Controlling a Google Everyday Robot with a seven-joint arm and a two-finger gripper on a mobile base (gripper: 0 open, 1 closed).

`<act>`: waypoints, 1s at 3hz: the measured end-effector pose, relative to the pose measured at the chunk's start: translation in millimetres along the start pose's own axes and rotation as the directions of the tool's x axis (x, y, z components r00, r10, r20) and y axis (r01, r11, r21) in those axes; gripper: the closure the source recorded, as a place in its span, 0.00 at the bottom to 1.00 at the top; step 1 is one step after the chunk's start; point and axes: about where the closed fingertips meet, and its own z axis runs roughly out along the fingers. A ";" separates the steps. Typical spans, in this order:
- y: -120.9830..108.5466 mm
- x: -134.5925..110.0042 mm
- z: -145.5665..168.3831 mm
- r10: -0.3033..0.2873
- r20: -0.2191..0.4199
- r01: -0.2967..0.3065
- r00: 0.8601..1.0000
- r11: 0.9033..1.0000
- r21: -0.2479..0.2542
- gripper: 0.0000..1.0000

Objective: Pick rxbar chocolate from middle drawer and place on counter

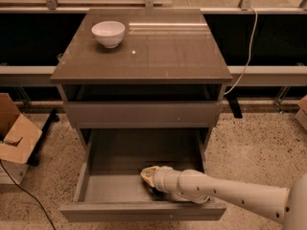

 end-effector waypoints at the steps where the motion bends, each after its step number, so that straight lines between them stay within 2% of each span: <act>1: 22.8 -35.9 -19.7 -0.068 0.078 0.073 0.995 0.996 -0.052 1.00; 2: 47.5 -73.9 -43.5 -0.152 0.151 0.165 0.977 0.983 -0.078 1.00; 3: 66.5 -102.4 -63.7 -0.212 0.205 0.234 0.955 0.968 -0.091 1.00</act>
Offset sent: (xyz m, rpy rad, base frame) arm -0.0595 0.0458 0.1491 0.0975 -0.2757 0.2537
